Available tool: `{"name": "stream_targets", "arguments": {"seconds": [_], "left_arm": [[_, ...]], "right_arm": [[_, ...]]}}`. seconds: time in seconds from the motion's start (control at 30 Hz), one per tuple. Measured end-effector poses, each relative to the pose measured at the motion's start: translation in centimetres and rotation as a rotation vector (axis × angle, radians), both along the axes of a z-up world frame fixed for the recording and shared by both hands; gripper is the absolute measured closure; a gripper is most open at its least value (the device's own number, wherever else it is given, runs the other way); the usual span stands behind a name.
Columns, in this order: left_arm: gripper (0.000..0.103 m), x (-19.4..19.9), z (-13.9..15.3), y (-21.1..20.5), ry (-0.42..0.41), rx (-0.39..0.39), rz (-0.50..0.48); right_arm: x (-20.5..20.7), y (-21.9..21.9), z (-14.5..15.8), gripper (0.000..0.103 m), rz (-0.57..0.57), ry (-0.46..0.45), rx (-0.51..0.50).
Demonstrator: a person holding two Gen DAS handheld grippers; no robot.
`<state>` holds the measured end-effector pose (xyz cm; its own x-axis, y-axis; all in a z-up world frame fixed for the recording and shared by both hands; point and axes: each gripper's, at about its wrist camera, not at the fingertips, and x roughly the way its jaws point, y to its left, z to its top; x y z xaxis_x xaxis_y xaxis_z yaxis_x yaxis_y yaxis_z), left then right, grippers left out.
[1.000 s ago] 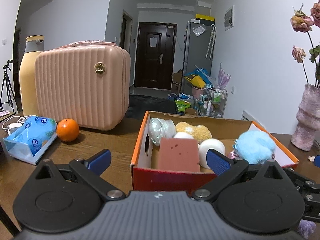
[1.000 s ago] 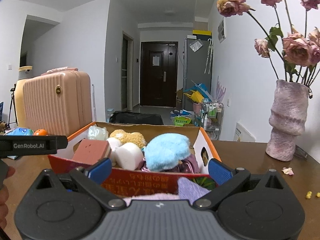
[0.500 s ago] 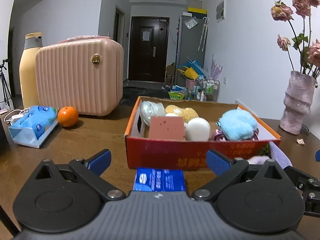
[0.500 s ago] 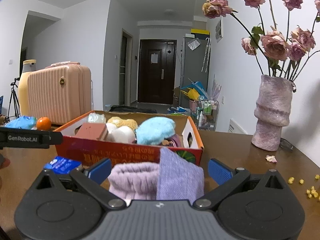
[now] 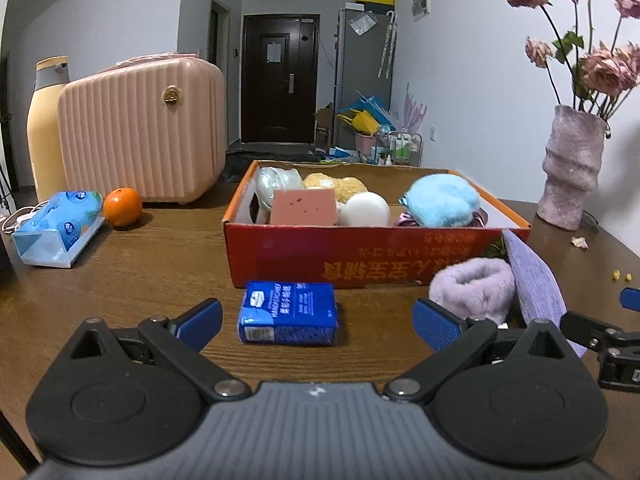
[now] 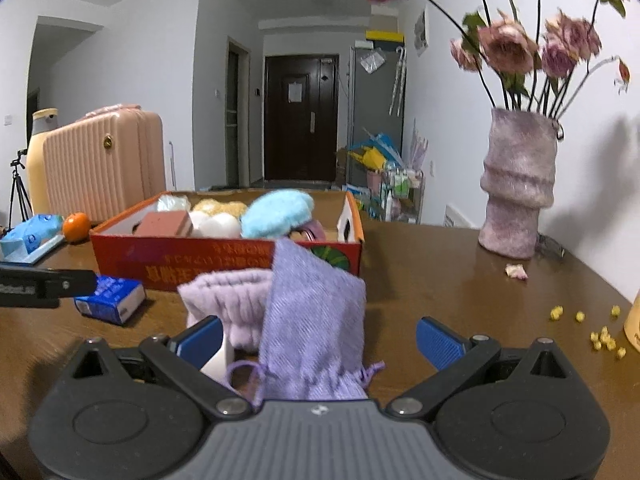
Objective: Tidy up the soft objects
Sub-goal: 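Close the right tool on the lavender drawstring bag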
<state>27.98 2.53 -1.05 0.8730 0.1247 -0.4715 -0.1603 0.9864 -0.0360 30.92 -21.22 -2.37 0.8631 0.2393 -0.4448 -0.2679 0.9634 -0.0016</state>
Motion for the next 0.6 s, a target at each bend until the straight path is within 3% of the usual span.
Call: {"name": "stream_targets", "arguments": {"seconds": [0.13, 0.37, 0.53, 0.6], "left_arm": [[0.000, 0.1, -0.2, -0.3, 0.010, 0.006, -0.013], [0.000, 0.5, -0.5, 0.0, 0.032, -0.017, -0.013], [0.000, 1.0, -0.7, 0.0, 0.048, -0.021, -0.018], [0.000, 1.1, -0.8, 0.0, 0.053, -0.022, -0.019]], "right_arm": [[1.4, -0.3, -1.0, 0.000, 0.012, 0.065, 0.032], [3.1, 0.2, -2.2, 0.010, 0.042, 0.123, 0.035], [4.3, 0.1, -2.5, 0.025, 0.056, 0.150, 0.053], [4.8, 0.0, -2.7, 0.037, 0.064, 0.166, 0.060]]}}
